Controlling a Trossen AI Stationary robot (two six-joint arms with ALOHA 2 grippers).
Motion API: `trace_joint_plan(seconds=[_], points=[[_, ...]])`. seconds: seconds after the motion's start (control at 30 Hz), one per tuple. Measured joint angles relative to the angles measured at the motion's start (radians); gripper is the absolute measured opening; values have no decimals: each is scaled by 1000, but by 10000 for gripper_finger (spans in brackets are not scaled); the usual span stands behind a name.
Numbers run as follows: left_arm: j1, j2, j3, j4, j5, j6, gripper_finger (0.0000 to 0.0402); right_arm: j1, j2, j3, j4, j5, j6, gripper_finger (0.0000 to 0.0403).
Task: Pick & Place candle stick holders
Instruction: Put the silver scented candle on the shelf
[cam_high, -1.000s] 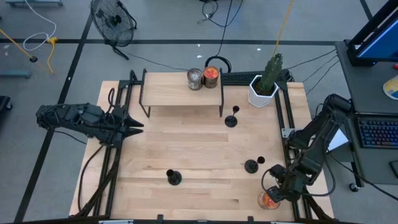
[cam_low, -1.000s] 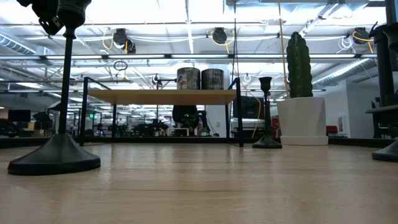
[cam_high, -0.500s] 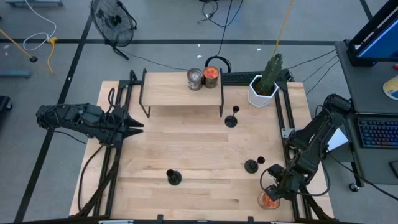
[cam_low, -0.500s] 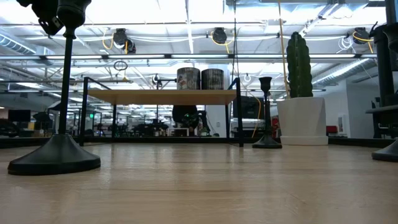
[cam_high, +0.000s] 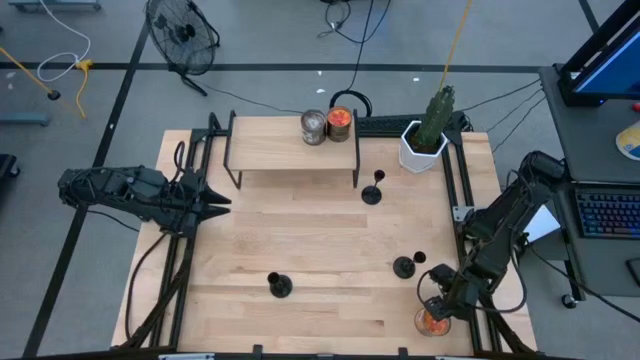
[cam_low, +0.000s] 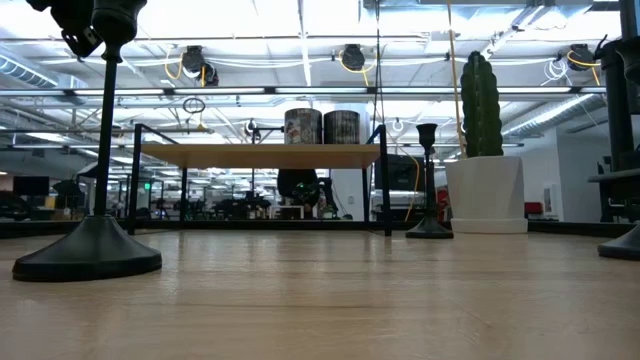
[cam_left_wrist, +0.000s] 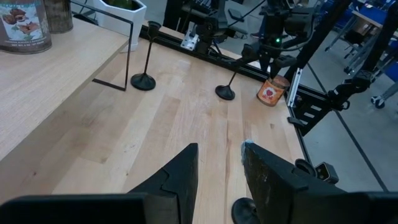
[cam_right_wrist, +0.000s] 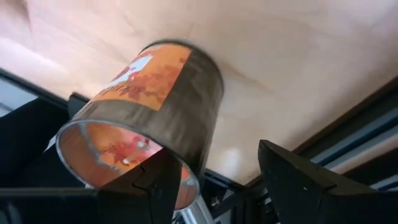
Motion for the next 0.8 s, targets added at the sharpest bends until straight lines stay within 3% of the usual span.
trace_joint_plan(seconds=[0.2, 0.67, 0.8], points=[[0, 0, 0, 0, -1, -1, 131, 0, -1, -30, 55, 0, -1, 177], [0, 0, 0, -1, -27, 9, 131, 0, -1, -31, 73, -3, -15, 17], [0, 0, 0, -1, -27, 9, 131, 1, 2, -33, 90, -6, -28, 6]])
